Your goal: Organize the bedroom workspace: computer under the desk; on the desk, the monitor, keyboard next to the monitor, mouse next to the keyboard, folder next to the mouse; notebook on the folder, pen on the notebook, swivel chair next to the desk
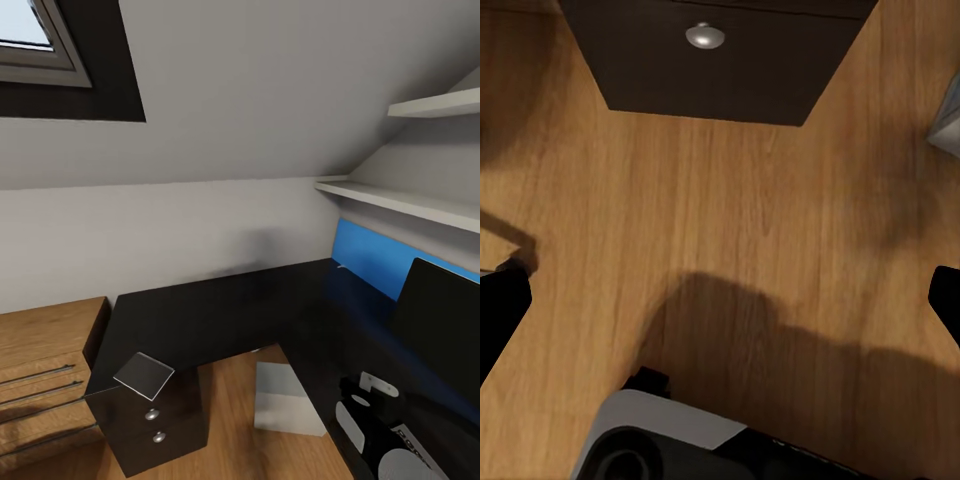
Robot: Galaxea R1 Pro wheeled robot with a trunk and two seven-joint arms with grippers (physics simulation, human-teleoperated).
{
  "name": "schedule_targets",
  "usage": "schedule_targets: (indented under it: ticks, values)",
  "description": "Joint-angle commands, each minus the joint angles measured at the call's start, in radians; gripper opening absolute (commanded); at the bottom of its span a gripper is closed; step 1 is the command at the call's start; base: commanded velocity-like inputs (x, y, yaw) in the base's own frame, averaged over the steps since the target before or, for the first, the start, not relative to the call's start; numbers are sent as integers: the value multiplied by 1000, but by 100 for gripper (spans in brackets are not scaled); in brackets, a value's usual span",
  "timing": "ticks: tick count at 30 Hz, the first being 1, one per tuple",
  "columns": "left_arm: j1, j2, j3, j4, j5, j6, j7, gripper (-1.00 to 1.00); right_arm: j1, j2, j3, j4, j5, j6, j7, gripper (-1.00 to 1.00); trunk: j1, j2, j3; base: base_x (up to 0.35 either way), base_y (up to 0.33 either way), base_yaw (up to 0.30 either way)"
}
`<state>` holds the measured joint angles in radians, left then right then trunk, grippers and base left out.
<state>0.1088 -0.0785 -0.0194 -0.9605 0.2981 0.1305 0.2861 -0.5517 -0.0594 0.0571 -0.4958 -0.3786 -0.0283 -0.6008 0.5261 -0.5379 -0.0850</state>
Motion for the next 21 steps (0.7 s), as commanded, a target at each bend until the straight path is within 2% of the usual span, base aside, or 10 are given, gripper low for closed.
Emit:
schedule_targets:
  ticks: [1,7,21]
  values:
    - [0,0,-2,-3,7,4,7,100,-7,-3,6,11,-18,-5,-5,-100,4,-9,-5,0,0,0]
    - [0,0,-2,-3,7,3,7,100,-16,-6,6,29,-32,-5,-5,-100,27,-51,-24,0,0,0]
    - [0,0,-2,-3,7,2,7,100,-23,-8,5,41,-36,2,-6,-100,81,-149,-68,0,0,0]
